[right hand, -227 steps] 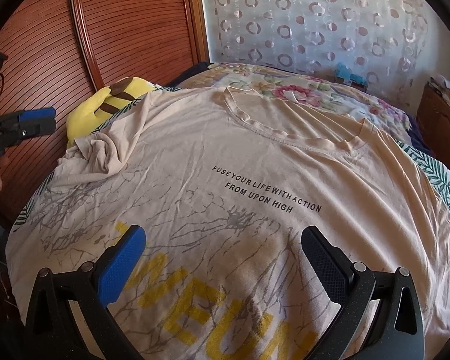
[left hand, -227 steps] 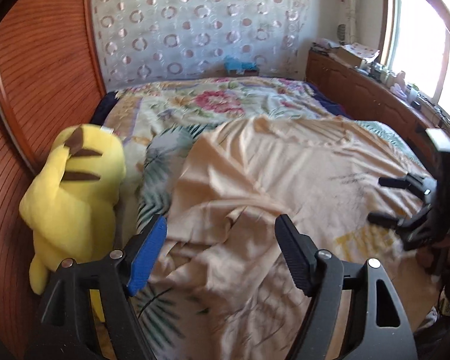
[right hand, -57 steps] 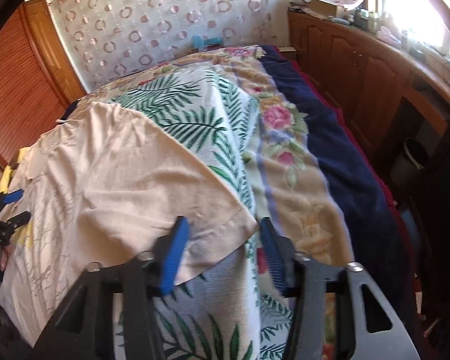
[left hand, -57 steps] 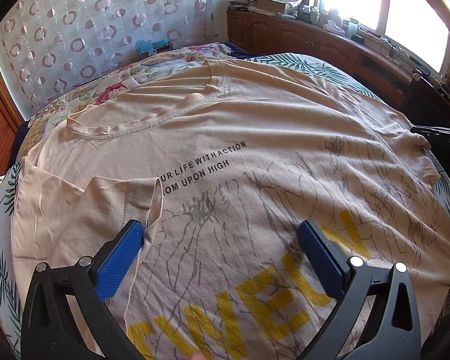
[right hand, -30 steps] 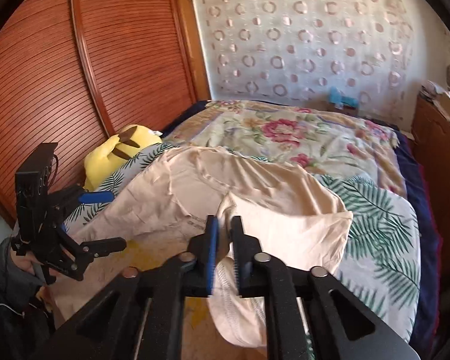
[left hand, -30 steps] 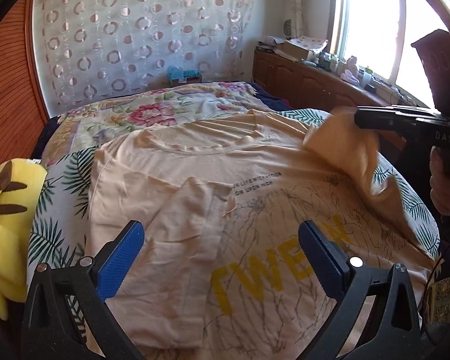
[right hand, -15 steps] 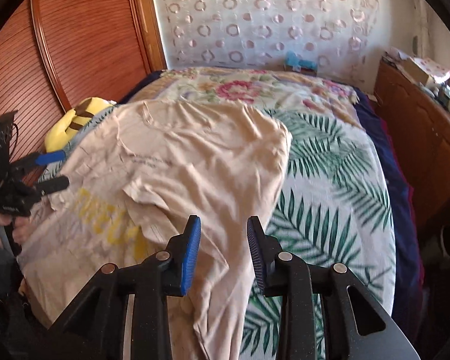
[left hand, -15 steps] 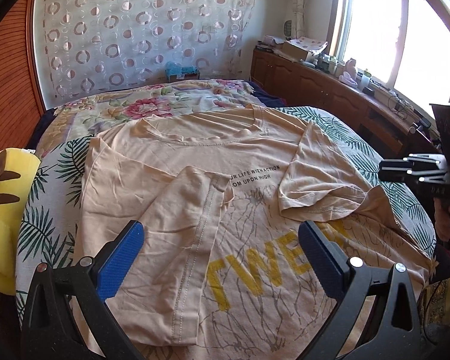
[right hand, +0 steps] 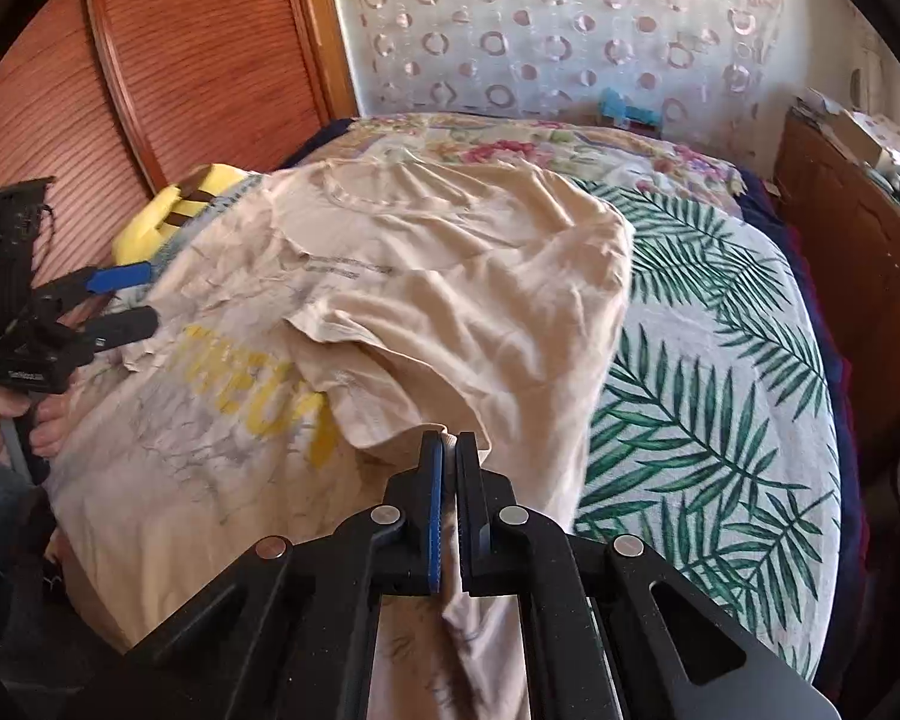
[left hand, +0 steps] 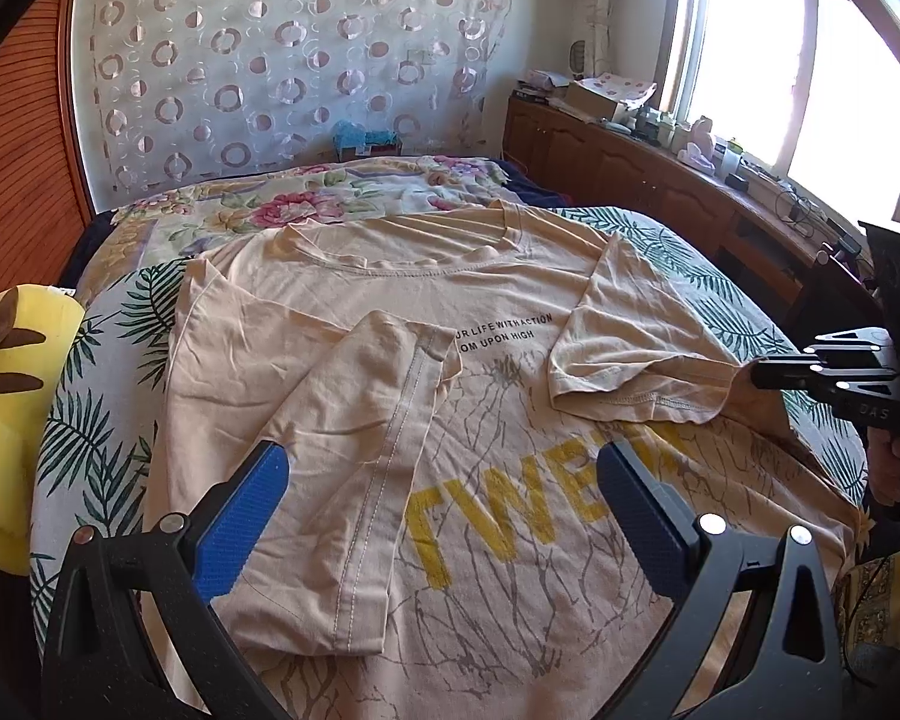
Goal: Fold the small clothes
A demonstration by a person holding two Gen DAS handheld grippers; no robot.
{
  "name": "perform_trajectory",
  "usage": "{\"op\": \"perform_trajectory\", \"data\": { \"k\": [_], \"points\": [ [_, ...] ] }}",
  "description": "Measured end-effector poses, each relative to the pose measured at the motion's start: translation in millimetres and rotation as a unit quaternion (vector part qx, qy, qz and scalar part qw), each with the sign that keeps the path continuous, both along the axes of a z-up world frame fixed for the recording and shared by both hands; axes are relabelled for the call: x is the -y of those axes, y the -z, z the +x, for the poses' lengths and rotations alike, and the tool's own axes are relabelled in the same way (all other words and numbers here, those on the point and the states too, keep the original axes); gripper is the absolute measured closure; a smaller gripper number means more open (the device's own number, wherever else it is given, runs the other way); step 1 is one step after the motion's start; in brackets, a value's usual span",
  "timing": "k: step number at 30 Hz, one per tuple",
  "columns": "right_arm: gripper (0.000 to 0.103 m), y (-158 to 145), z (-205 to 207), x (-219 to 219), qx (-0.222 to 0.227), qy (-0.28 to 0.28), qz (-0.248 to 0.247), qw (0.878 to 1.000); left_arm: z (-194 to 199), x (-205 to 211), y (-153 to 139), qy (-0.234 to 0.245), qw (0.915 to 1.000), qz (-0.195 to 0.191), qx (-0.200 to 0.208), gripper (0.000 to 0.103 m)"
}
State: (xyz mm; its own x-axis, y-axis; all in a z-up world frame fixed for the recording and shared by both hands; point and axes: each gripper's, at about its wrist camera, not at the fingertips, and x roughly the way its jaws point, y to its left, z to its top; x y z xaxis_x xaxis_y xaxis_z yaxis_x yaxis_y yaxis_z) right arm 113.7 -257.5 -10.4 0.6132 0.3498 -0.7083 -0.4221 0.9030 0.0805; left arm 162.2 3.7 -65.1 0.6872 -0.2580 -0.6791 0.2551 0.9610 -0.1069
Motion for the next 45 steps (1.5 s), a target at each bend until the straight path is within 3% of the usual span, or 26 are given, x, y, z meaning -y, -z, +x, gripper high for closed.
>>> {"op": "perform_trajectory", "data": {
  "k": [4,10,15,20,21,26,28,31,36,37,38,40,45],
  "points": [
    [0.099,-2,-14,-9,-0.006,-0.036,0.014,0.999,-1,-1,1,-0.003,1.0000,-0.001,-0.001,0.000],
    [0.099,11,-24,-21,-0.026,-0.058,-0.016,0.998,-1,-1,2,-0.003,1.0000,0.000,0.000,0.000],
    [0.096,9,-26,-21,-0.033,-0.066,-0.013,0.997,1,-1,3,-0.005,1.0000,-0.002,-0.003,0.000],
    [0.066,-1,-30,-19,-0.022,-0.057,-0.013,0.998,10,6,6,0.007,0.9999,-0.003,-0.007,0.000],
    [0.064,-2,-31,-18,-0.018,-0.055,-0.013,0.998,14,10,6,0.016,0.9998,-0.004,-0.007,0.002],
    [0.058,-3,-25,-8,0.006,-0.020,-0.030,0.999,34,30,9,0.052,0.9984,-0.005,-0.023,0.023],
    [0.058,-1,-19,-2,0.012,0.004,-0.035,0.999,45,40,13,0.067,0.9967,-0.015,-0.044,0.039],
    [0.058,6,-9,9,0.019,0.034,-0.036,0.999,56,57,23,0.084,0.9943,-0.006,-0.066,0.054],
    [0.058,17,6,16,0.017,0.064,-0.043,0.997,67,72,31,0.096,0.9923,0.003,-0.078,0.056],
    [0.058,19,8,17,0.018,0.066,-0.047,0.997,69,74,30,0.098,0.9920,0.002,-0.079,0.061],
    [0.058,22,11,17,0.017,0.068,-0.049,0.996,70,75,30,0.101,0.9916,0.001,-0.080,0.066],
    [0.058,28,17,16,0.011,0.068,-0.052,0.996,71,78,28,0.114,0.9900,0.002,-0.083,0.098],
    [0.054,34,20,16,0.011,0.064,-0.051,0.997,70,61,4,0.103,0.9926,-0.010,-0.064,0.099]
  ]
}}
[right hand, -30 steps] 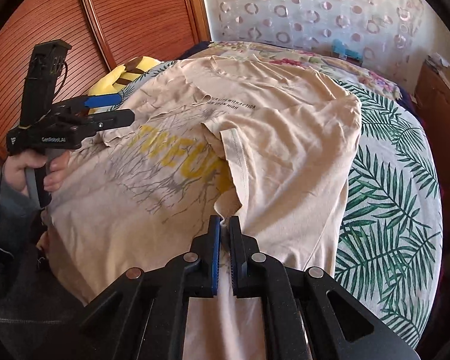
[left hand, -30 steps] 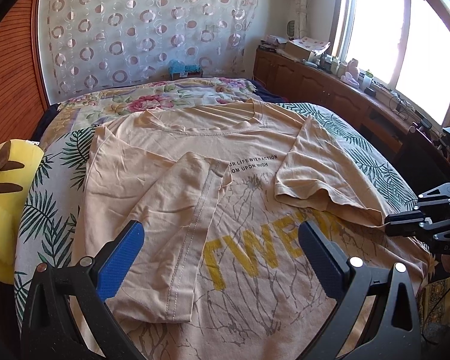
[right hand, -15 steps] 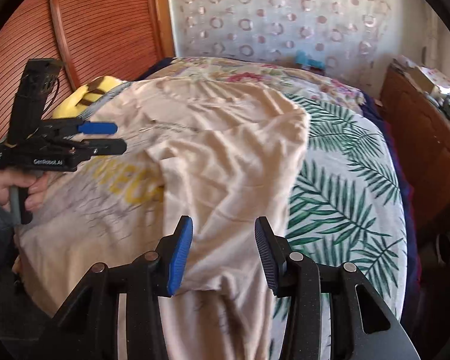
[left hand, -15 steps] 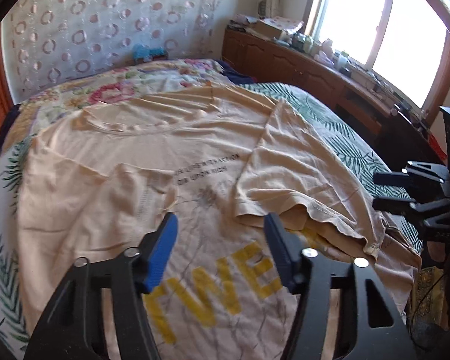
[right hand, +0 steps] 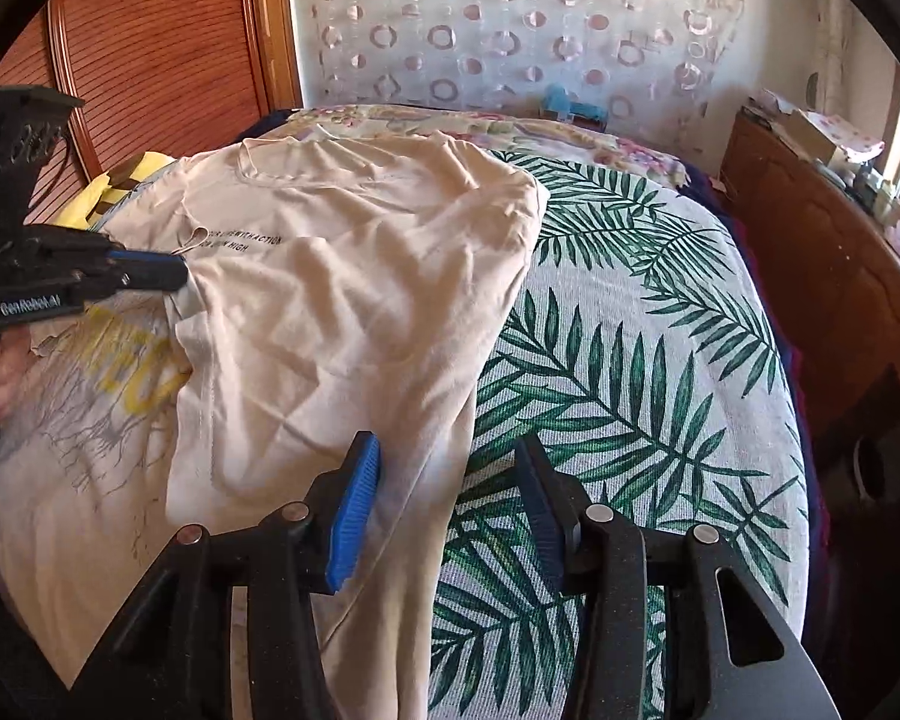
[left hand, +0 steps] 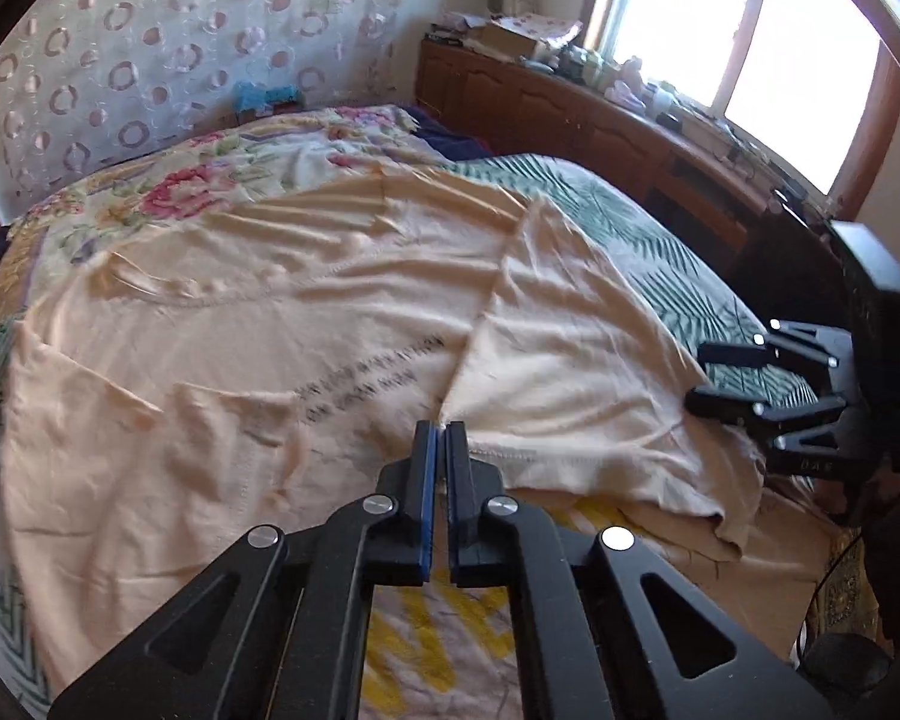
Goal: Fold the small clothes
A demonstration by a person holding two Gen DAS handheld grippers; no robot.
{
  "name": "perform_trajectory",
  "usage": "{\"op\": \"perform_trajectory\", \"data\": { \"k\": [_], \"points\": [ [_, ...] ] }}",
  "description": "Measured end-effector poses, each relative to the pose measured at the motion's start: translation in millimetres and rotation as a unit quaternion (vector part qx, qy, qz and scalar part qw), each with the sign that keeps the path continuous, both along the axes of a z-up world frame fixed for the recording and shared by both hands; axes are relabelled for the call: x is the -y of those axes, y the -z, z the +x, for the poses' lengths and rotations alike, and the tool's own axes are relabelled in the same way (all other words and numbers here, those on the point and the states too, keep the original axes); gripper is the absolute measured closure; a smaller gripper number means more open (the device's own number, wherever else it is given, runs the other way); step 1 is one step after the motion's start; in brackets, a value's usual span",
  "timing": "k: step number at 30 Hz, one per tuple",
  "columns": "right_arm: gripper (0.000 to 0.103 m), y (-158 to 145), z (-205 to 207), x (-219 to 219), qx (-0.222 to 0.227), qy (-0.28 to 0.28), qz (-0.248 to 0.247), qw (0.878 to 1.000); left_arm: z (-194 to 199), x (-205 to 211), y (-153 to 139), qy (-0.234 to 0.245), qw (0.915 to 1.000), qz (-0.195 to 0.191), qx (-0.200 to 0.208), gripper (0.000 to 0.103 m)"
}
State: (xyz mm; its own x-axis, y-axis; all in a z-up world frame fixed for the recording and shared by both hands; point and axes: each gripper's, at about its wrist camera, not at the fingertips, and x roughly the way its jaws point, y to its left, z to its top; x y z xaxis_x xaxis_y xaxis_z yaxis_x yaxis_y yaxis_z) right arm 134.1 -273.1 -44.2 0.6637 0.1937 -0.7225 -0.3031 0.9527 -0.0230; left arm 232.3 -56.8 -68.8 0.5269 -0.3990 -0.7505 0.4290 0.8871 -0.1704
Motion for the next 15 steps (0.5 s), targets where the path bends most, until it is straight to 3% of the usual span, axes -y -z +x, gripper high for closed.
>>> {"op": "perform_trajectory", "data": {
  "k": [8,9,12,14,15],
  "points": [
    [0.052,1,3,5,-0.001,-0.006,0.002,1.000,2,-17,-14,-0.026,0.9994,0.021,0.009,0.099],
    [0.052,1,4,6,-0.002,-0.005,0.002,1.000,3,-21,-15,-0.029,0.9993,0.019,0.011,0.094],
    [0.052,-2,7,9,-0.005,-0.004,0.003,1.000,2,-33,-15,-0.044,0.9983,0.029,0.026,0.066],
    [0.052,-6,10,11,0.000,0.000,0.001,1.000,5,-42,-15,-0.054,0.9978,0.025,0.029,0.057],
    [0.052,-8,12,12,0.002,0.002,0.001,1.000,7,-50,-15,-0.065,0.9972,0.024,0.028,0.046]
  ]
}}
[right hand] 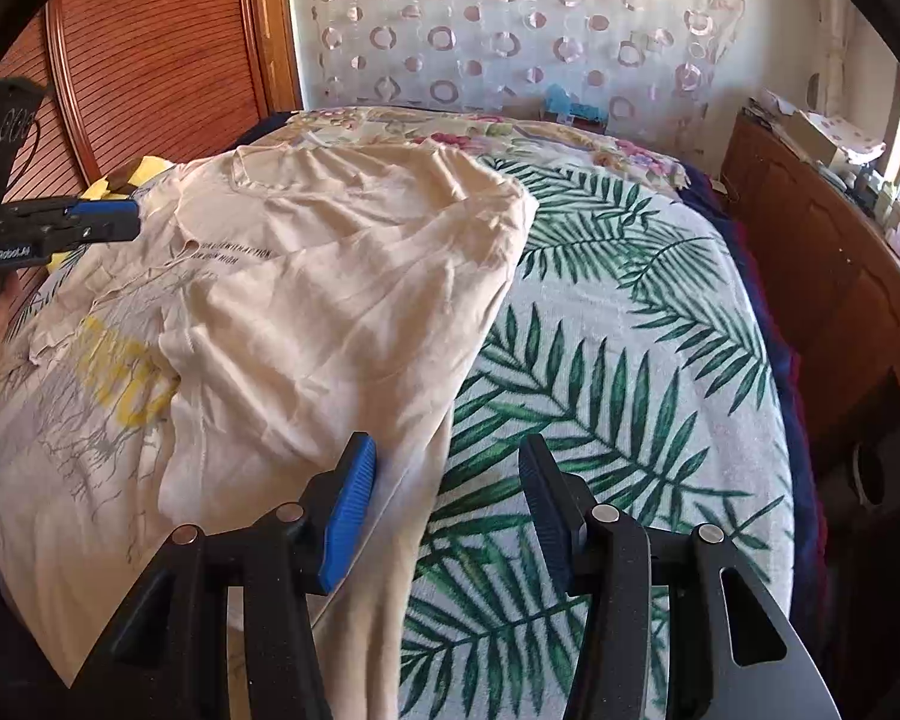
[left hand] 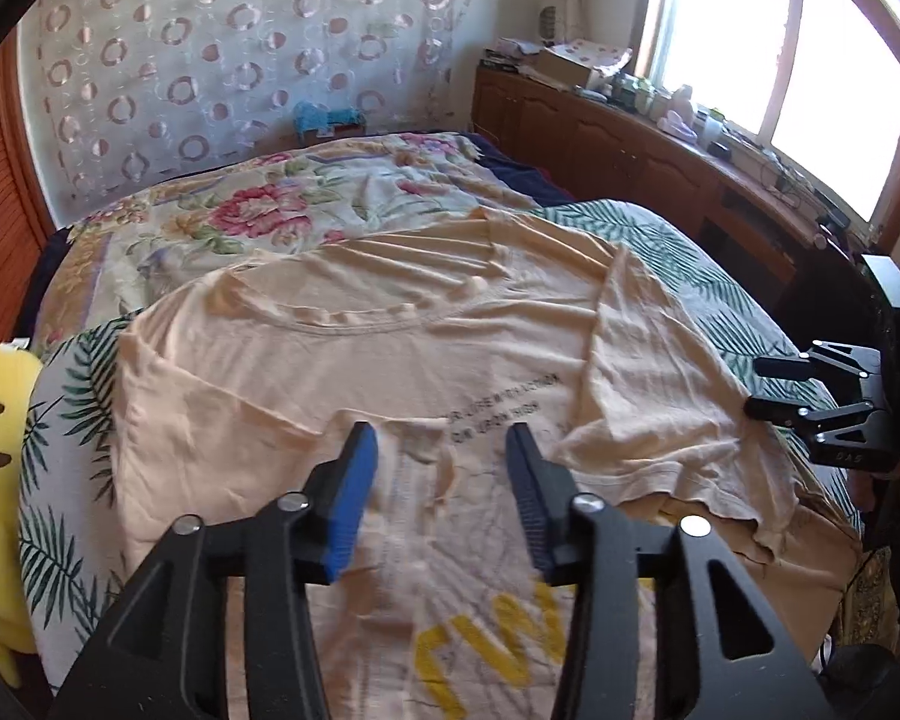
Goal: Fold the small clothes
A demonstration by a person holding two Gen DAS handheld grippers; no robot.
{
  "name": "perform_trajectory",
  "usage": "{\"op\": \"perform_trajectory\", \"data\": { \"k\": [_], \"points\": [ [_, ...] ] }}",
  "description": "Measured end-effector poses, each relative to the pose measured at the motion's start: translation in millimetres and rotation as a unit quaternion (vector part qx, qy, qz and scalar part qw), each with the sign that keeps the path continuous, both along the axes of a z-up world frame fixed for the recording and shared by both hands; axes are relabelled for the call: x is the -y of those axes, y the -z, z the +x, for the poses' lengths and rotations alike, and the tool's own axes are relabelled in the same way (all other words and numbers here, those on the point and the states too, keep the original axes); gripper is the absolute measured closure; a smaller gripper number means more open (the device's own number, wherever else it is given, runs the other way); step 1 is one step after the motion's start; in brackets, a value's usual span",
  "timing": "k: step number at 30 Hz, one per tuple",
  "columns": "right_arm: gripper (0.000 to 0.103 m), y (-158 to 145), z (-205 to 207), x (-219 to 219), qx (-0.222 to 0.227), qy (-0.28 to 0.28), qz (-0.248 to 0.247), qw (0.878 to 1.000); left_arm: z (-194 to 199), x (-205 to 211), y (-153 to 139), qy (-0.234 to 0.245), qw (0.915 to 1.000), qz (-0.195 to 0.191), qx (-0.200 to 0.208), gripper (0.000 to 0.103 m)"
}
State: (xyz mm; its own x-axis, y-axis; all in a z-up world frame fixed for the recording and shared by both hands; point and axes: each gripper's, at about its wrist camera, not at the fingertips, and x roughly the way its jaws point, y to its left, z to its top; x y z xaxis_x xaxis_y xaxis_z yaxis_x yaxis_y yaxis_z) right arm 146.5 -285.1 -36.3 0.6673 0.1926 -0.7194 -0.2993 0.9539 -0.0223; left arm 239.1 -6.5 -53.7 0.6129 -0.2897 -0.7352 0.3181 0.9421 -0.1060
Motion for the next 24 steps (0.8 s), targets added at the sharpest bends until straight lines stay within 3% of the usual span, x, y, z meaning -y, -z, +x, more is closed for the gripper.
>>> {"op": "perform_trajectory", "data": {
  "k": [1,2,9,14,24],
  "points": [
    [0.052,-2,2,1,0.003,0.002,0.001,1.000,1,-6,0,-0.009,1.0000,0.000,0.002,0.028],
    [0.051,-5,5,3,0.006,0.005,0.002,1.000,2,-13,0,-0.019,0.9998,0.000,0.008,0.024],
    [0.050,-17,31,3,0.015,0.011,0.002,1.000,18,-63,8,-0.083,0.9964,0.014,-0.007,0.023],
    [0.047,-17,59,-3,0.014,0.003,-0.006,1.000,33,-99,19,-0.133,0.9909,0.005,-0.021,0.023],
    [0.045,-8,121,-14,0.002,0.011,-0.022,1.000,61,-136,34,-0.170,0.9848,0.009,-0.033,0.023]
  ]
}}
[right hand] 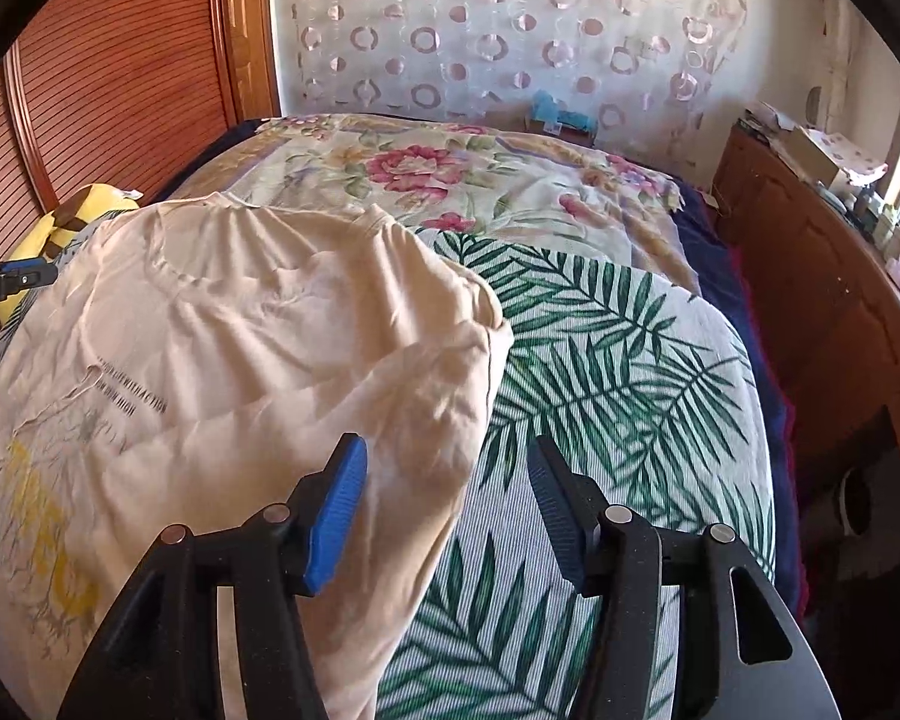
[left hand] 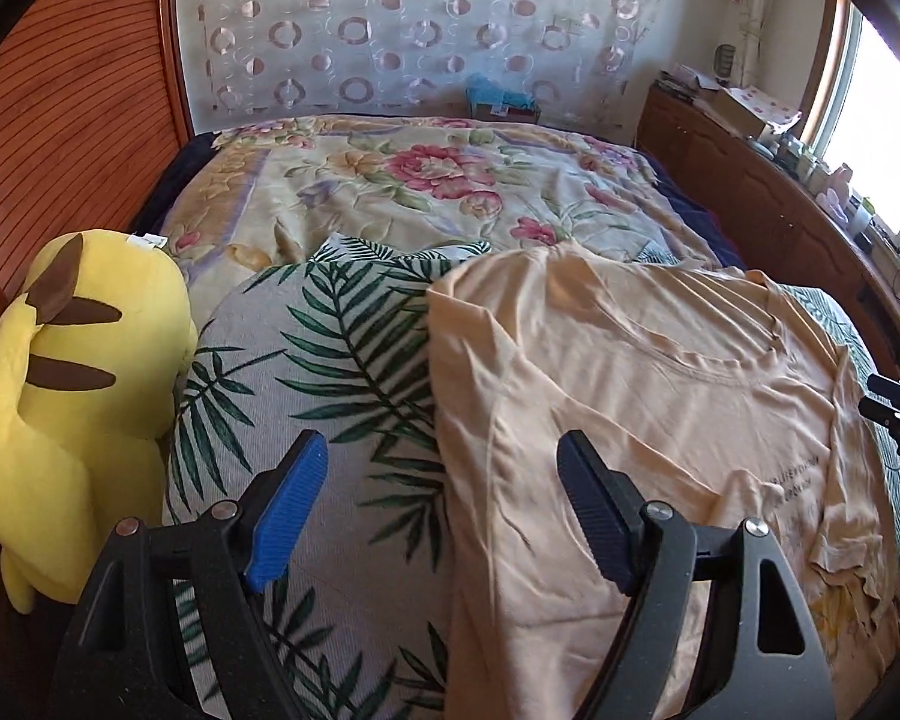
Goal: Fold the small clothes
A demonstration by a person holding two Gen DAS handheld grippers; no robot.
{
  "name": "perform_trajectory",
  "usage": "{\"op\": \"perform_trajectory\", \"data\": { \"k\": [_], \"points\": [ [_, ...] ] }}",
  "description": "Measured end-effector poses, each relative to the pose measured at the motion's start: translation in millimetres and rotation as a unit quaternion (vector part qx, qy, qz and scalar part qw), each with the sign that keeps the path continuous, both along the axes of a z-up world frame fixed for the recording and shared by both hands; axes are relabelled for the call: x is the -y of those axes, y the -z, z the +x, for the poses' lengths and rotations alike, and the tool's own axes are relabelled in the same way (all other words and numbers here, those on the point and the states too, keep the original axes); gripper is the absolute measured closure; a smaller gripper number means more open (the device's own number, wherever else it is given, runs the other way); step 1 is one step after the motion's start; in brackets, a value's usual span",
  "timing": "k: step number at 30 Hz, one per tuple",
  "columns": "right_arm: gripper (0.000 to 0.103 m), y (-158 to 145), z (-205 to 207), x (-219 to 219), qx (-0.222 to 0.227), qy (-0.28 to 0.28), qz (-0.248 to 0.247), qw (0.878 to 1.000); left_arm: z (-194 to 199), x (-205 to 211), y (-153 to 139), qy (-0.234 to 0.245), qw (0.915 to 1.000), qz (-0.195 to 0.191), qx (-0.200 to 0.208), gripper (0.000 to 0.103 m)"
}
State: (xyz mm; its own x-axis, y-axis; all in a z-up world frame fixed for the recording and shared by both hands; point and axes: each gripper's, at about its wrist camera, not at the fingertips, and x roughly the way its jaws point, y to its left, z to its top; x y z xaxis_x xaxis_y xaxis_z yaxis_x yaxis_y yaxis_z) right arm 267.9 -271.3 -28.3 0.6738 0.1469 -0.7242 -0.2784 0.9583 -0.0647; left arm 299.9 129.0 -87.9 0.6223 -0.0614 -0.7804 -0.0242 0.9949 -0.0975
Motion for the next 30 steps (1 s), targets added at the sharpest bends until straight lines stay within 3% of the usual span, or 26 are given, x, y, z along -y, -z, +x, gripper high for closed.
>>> {"op": "perform_trajectory", "data": {
  "k": [10,20,23,25,30],
  "points": [
    [0.044,14,30,-5,-0.010,0.005,-0.002,1.000,15,-2,4,0.010,1.0000,0.001,0.000,0.023],
    [0.025,21,35,6,-0.001,0.019,0.021,1.000,18,0,5,0.012,0.9999,0.006,-0.001,0.024],
    [0.021,21,36,5,-0.003,0.023,0.020,1.000,23,-1,7,0.020,0.9998,-0.002,-0.002,0.035],
    [0.020,21,36,5,-0.004,0.023,0.021,1.000,27,0,9,0.026,0.9996,-0.011,-0.003,0.049],
    [0.016,21,39,6,-0.006,0.027,0.021,0.999,32,6,12,0.031,0.9993,-0.019,-0.008,0.052]
  ]
}}
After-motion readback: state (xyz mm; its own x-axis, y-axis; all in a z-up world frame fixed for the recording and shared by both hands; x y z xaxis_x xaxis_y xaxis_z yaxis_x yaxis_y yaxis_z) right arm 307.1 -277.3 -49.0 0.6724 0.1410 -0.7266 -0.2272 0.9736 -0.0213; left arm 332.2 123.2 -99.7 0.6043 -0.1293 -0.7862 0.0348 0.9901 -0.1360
